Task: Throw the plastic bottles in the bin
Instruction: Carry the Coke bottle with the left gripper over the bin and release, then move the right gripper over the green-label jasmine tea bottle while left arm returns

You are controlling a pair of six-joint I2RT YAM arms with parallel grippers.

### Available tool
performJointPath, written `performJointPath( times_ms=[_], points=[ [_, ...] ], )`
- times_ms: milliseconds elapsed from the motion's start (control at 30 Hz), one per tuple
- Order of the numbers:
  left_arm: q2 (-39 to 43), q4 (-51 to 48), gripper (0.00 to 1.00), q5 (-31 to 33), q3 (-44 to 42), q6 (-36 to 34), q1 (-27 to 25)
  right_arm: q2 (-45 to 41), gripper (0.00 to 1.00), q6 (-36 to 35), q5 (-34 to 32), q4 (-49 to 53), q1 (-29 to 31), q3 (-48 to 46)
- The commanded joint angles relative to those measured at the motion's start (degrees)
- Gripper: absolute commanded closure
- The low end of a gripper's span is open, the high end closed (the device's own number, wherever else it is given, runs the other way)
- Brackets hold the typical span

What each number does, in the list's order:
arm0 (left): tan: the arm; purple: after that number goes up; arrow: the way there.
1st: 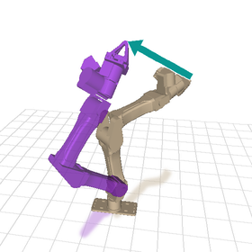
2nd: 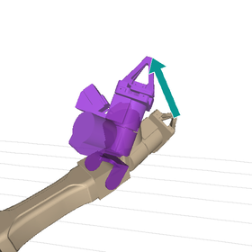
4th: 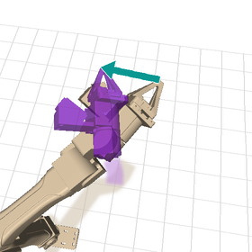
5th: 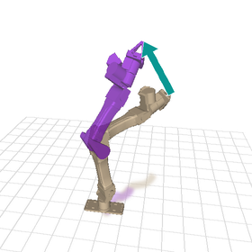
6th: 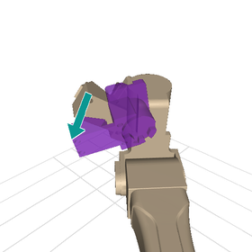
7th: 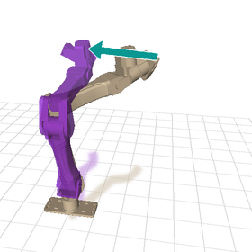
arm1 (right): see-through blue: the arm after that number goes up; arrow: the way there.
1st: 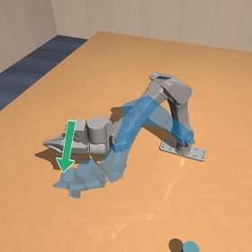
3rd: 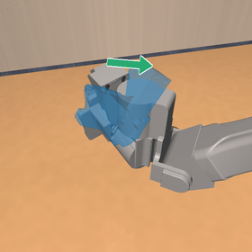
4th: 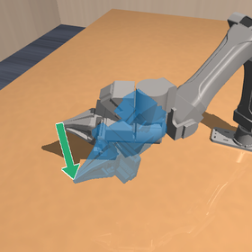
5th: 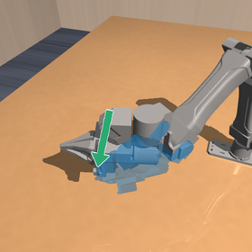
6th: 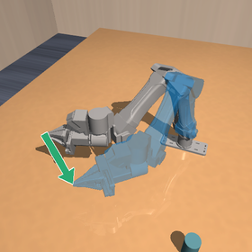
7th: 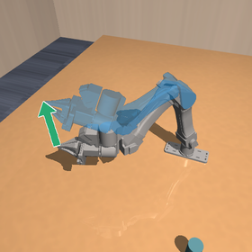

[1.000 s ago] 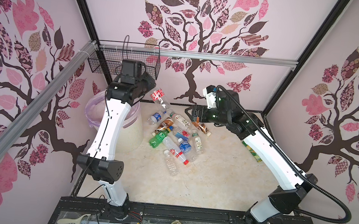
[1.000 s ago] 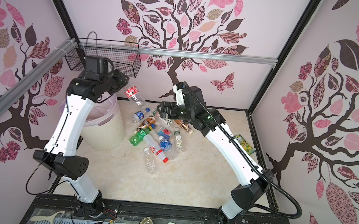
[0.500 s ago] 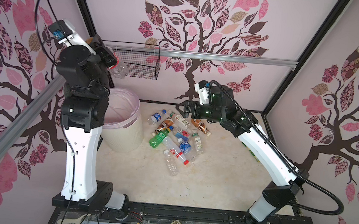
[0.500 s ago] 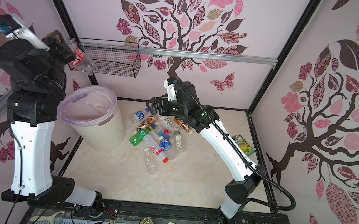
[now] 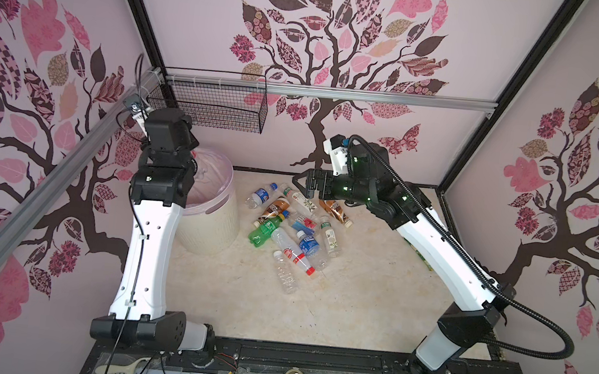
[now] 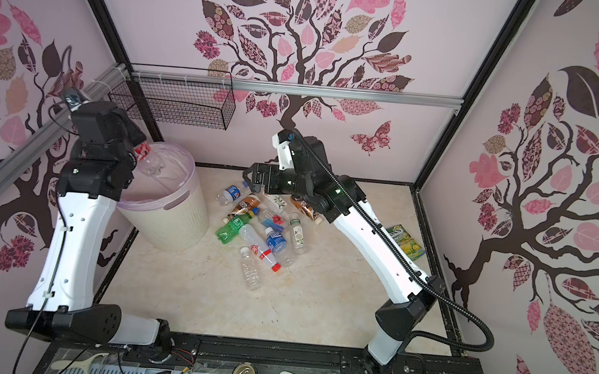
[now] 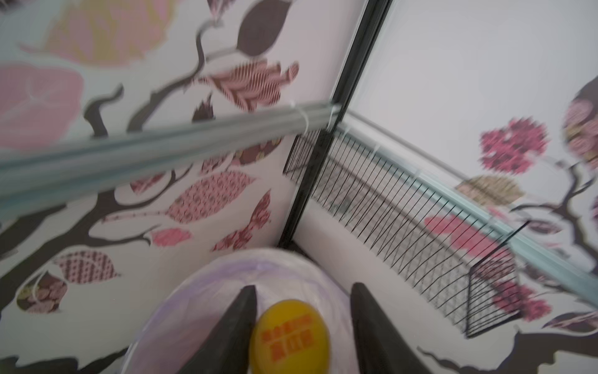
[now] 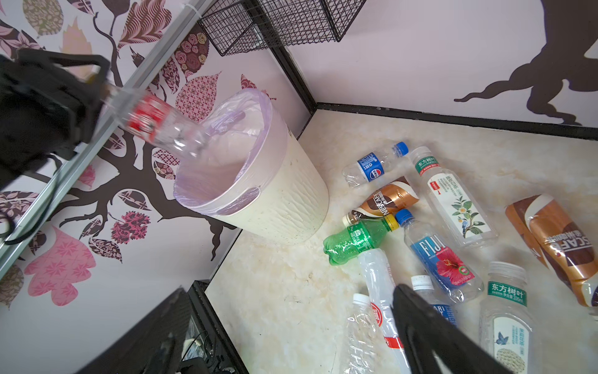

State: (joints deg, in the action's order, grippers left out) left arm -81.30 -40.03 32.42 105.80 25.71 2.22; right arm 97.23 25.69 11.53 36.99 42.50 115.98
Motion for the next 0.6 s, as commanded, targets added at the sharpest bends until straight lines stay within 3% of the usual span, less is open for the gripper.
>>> performJointPath(
  times_ms=[0,167,300,567],
  points=[
    [0.5,-4.7,0.34,-2.6,6.5,4.4,-0.2,0.5,0.00,-0.8,-0.9,1.3,-0.1,0.6],
    [-1.1,-9.7,0.20,-5.6,12.6,7.7,-1.4,0.2,0.01,0.0,-0.8,0.3,-0.1,-1.5],
    [-0.9,-11.9,0.03,-5.9,13.4,8.6,-7.8,-1.3,0.00,0.7,-2.1,-0.5,-0.2,-5.1],
    [0.7,-13.3,0.02,-8.7,7.8,11.9,-24.1,-7.5,0.01,2.7,-3.9,-1.3,-4.4,-17.3]
  ],
)
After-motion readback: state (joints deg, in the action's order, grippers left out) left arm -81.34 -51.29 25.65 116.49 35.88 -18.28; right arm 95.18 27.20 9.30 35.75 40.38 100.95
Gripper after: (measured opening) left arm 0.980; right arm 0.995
